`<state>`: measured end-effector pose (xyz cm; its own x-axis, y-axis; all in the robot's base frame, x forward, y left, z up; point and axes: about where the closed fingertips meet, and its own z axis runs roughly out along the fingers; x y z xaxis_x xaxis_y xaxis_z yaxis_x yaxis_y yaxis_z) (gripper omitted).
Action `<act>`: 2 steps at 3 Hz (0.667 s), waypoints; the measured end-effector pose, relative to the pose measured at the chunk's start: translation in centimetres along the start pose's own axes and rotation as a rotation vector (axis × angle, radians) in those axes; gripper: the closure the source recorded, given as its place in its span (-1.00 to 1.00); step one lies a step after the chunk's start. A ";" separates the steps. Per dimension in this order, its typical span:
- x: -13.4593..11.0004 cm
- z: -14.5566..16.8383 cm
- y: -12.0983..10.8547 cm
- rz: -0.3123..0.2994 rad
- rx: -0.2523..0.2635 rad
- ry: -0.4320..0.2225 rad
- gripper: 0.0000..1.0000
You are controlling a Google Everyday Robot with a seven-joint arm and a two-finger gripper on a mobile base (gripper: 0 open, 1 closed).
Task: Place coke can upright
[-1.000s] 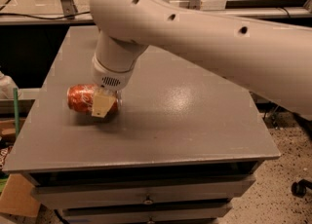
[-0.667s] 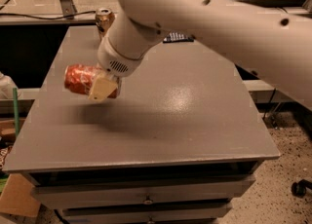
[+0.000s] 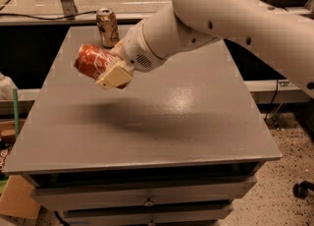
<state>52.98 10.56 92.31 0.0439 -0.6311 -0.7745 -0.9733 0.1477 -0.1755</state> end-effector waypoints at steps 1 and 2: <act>0.0 0.0 0.1 0.003 -0.002 0.002 1.00; 0.1 -0.2 0.1 0.031 -0.006 -0.049 1.00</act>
Offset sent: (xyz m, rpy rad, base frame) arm 0.0004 -0.0112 -0.0008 0.1870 0.0636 -0.0248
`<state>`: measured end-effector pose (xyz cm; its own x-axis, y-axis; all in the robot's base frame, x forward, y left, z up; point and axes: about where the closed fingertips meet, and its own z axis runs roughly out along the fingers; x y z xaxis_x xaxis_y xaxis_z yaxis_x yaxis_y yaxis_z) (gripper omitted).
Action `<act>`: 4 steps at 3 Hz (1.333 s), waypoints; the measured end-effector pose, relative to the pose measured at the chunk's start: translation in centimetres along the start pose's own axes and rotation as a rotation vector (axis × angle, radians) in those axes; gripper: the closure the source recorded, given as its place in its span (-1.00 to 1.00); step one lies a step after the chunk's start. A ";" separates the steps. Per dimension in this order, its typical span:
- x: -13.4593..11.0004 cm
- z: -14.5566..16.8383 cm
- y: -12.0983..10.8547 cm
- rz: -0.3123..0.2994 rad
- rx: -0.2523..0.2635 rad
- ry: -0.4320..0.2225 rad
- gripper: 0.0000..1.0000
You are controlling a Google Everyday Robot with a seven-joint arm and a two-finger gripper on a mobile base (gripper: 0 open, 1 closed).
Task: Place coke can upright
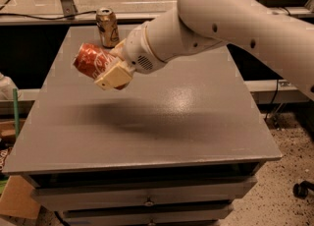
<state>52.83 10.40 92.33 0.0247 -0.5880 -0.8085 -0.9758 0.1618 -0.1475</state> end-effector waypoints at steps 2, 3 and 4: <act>3.0 -2.5 -0.8 0.146 0.074 -0.221 1.00; 5.5 -4.3 -1.2 0.226 0.143 -0.324 1.00; 8.2 -5.6 -1.3 0.280 0.212 -0.419 1.00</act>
Offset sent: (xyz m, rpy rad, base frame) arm 0.0083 -0.0903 -0.0203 0.4163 0.0544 -0.2368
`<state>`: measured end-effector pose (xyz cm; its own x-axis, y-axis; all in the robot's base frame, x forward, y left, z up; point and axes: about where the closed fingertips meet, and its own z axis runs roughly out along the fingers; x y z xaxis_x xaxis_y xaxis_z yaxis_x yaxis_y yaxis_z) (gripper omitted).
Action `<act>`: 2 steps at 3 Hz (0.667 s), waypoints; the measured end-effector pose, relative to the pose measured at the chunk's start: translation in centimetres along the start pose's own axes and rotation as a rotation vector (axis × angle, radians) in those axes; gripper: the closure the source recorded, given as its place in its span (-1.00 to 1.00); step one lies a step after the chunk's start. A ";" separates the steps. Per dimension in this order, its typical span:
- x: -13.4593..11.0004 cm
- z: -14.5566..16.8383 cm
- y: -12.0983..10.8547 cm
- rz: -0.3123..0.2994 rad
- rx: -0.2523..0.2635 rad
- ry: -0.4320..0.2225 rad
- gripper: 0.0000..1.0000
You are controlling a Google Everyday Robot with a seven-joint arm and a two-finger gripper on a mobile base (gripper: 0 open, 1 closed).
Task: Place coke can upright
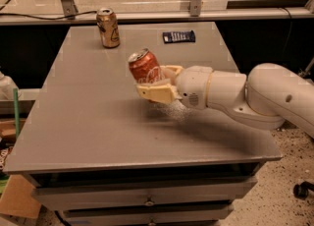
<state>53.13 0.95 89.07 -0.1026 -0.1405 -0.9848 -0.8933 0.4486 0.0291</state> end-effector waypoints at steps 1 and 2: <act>1.3 -1.3 -0.6 -0.026 0.044 -0.067 1.00; 2.4 -1.5 -0.8 -0.073 0.064 -0.106 1.00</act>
Offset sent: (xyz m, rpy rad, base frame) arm -0.0027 -0.0307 -0.0365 0.0682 -0.2017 -0.0757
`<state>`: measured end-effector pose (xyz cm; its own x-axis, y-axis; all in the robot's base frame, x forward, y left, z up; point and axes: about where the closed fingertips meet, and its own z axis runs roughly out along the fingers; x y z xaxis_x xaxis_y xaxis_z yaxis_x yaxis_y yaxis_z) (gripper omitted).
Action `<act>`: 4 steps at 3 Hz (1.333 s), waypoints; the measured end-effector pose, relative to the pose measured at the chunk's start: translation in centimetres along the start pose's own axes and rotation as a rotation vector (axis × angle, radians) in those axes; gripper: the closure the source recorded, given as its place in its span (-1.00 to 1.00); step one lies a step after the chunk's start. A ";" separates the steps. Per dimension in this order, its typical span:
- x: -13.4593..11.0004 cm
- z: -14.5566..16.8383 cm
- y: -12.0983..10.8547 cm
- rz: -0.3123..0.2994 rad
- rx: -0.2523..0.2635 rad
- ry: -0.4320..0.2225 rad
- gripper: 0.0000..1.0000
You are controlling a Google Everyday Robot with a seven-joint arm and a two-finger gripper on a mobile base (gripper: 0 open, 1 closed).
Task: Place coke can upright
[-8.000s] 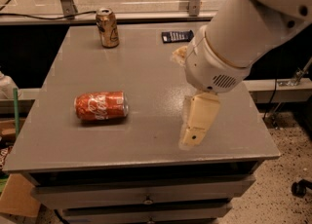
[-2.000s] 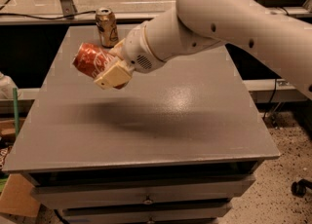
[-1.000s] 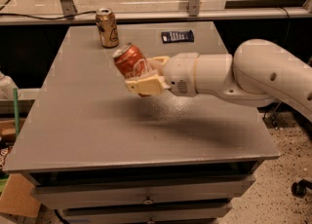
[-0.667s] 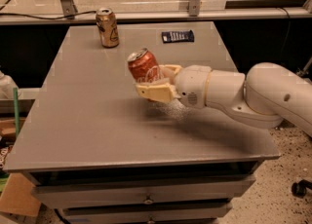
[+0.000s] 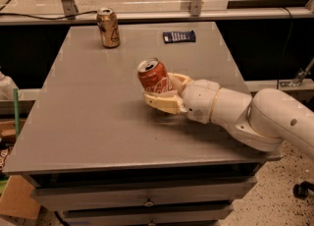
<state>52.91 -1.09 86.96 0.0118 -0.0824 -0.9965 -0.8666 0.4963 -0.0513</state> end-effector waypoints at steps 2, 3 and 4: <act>2.0 0.3 1.0 -0.068 -0.016 0.014 0.66; 1.7 0.3 0.9 -0.068 -0.016 0.015 0.19; 1.6 0.3 0.9 -0.068 -0.016 0.015 -0.28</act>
Offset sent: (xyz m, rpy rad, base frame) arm -0.0110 0.0051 -0.0370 -0.0896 -0.0617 0.0296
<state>52.25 -0.52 85.27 0.0639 -0.1284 -0.9897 -0.8720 0.4750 -0.1179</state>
